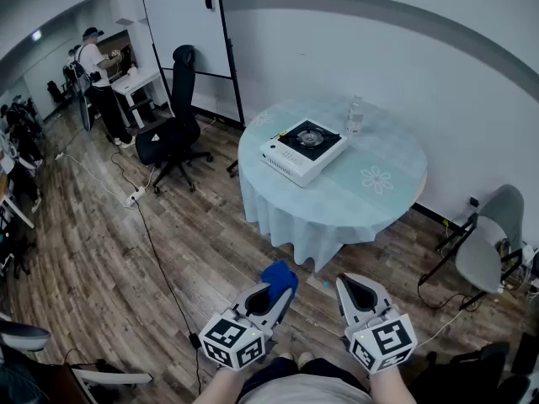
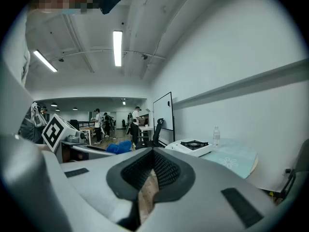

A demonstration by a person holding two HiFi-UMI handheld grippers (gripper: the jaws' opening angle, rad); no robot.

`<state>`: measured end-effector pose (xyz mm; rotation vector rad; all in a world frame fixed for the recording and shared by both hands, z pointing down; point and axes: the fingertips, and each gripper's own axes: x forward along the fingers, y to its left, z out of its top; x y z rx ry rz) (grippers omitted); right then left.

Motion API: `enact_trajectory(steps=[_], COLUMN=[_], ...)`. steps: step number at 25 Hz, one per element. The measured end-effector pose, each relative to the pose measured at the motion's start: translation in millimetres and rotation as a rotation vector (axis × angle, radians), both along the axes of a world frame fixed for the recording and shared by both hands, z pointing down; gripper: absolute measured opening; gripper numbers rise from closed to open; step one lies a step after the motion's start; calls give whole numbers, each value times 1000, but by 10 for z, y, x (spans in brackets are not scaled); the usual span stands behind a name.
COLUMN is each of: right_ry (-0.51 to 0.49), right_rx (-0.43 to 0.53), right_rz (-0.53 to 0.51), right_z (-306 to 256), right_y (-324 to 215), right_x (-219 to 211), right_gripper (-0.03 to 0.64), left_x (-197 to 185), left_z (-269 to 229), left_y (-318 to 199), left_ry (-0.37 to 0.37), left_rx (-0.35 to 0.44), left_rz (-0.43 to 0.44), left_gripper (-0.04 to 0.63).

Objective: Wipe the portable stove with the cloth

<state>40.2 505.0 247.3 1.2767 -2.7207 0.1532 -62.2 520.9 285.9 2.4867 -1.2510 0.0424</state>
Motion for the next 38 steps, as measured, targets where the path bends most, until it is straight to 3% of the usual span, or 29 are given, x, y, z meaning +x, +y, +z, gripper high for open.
enact_trajectory(steps=[16,27,32,38], right_ry=[4,-4,15,15], right_rx=[-32,-79,-82,-66], right_rz=[-23,-57,-58,-26], right_z=[119,277,339,358], right_y=[-34,-265,-602,-1399], right_x=[-47,84,39,-156], right_gripper=[21,21,21,21], left_x=[72,129,52,-114], left_z=[-75,-41,15,58], left_y=[-113,-427,-745,-1467], left_ry=[-23,-31,-20,-8], left_rx=[27,24,15,25], left_rz=[-5,-73,-86,-68], left_gripper=[96,97,97,97])
